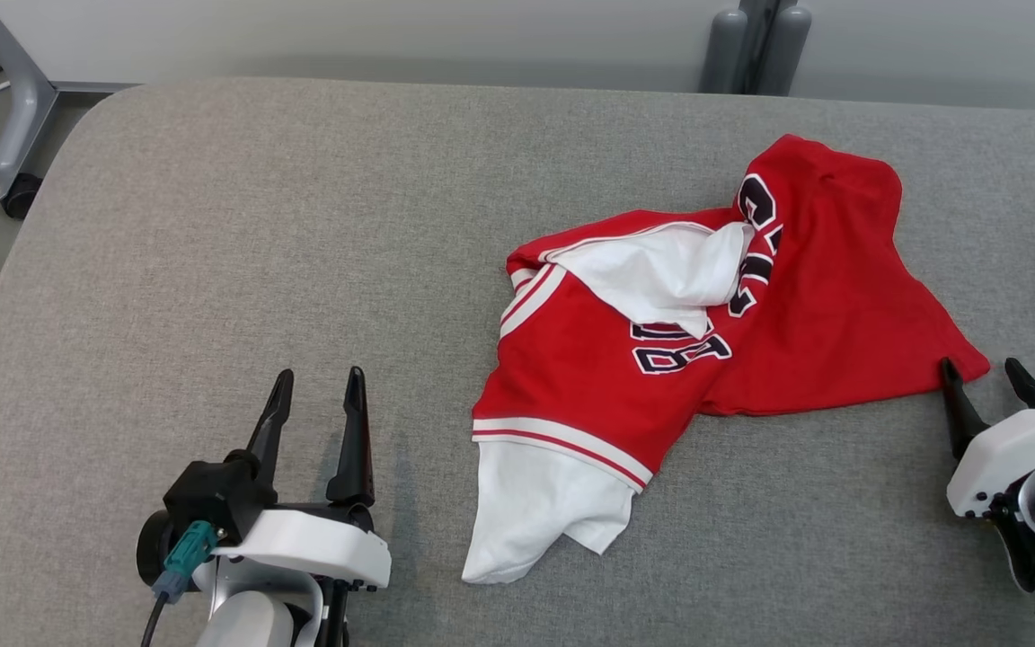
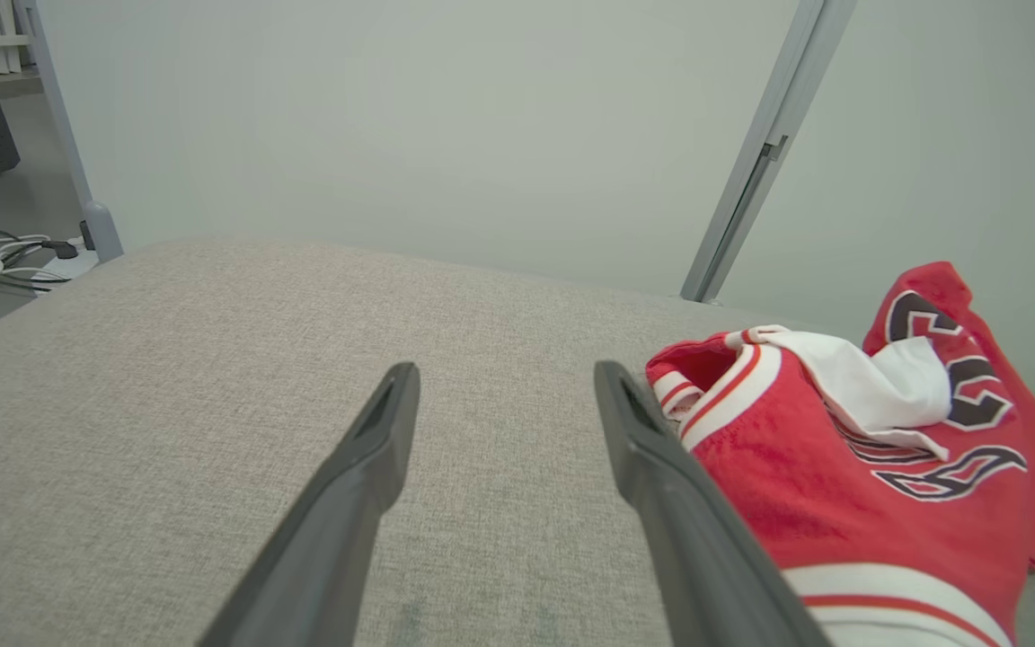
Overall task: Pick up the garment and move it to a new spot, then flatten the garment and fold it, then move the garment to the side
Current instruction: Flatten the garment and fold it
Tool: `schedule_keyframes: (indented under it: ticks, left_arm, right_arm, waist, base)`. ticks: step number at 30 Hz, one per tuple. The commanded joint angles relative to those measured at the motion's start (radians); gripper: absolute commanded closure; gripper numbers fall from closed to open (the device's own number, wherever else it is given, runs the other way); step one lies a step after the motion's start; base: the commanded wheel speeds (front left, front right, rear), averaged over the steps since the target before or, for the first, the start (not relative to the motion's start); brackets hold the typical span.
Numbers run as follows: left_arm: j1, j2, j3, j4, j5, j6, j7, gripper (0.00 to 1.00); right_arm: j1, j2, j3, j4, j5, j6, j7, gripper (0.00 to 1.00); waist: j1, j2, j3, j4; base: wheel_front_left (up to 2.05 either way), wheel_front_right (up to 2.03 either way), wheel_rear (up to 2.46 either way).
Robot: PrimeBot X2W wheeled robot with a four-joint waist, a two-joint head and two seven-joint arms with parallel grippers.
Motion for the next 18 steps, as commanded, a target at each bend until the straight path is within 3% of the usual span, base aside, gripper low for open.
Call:
schedule_keyframes:
  ticks: [1,4,5,7,10,11,12,13,18]
  left_arm:
    - [-0.010,0.004,0.006,0.001,0.008,-0.006,0.000,0.00]
    - [-0.012,0.004,0.007,0.004,0.009,-0.006,0.000,0.00]
    - [-0.012,0.004,0.007,0.005,0.008,-0.005,0.000,0.00]
    - [-0.011,0.004,0.009,0.005,0.008,-0.003,0.000,0.00]
    - [-0.005,0.004,0.013,0.005,0.009,0.000,0.000,0.00]
    - [-0.004,0.004,0.014,0.005,0.009,0.001,0.000,0.00]
    - [-0.004,0.004,0.014,0.005,0.009,0.001,0.000,0.00]
    - [-0.002,0.004,0.014,0.004,0.009,0.000,0.000,0.00]
    - [0.004,0.004,0.016,0.002,0.010,-0.002,0.000,0.00]
  right_arm:
    - [0.007,0.006,-0.017,0.011,0.000,0.000,0.007,0.00]
    - [0.003,0.026,-0.032,0.026,-0.004,0.000,0.025,0.00]
    - [0.002,0.037,-0.036,0.025,0.005,0.000,0.034,0.09]
    - [0.001,0.052,-0.043,0.016,0.017,0.000,0.045,0.53]
    - [-0.002,0.051,-0.052,0.001,0.020,0.000,0.046,0.77]
    - [-0.004,0.050,-0.055,-0.006,0.019,0.000,0.043,0.91]
    - [-0.004,0.050,-0.055,-0.006,0.019,0.000,0.043,0.91]
    - [-0.004,0.048,-0.057,-0.014,0.016,0.000,0.037,1.00]
    - [0.014,0.036,-0.077,-0.052,0.013,0.000,0.025,1.00]
  waist:
    - [0.0000,0.0000,0.002,0.004]
    - [0.0000,0.0000,0.001,0.010]
    - [0.0000,0.0000,0.000,0.011]
    - [0.0000,0.0000,-0.001,0.011]
    - [0.0000,0.0000,-0.006,0.005]
    - [0.0000,0.0000,-0.007,0.002]
    - [0.0000,0.0000,-0.007,0.002]
    - [0.0000,0.0000,-0.009,-0.002]
    - [0.0000,0.0000,-0.018,-0.028]
  base:
    - [0.00,0.00,0.00]
    - [0.00,0.00,0.00]
    - [0.00,0.00,0.00]
    - [0.00,0.00,0.00]
    - [0.00,0.00,0.00]
    - [0.00,0.00,0.00]
    - [0.00,0.00,0.00]
    - [0.00,0.00,0.00]
    - [0.00,0.00,0.00]
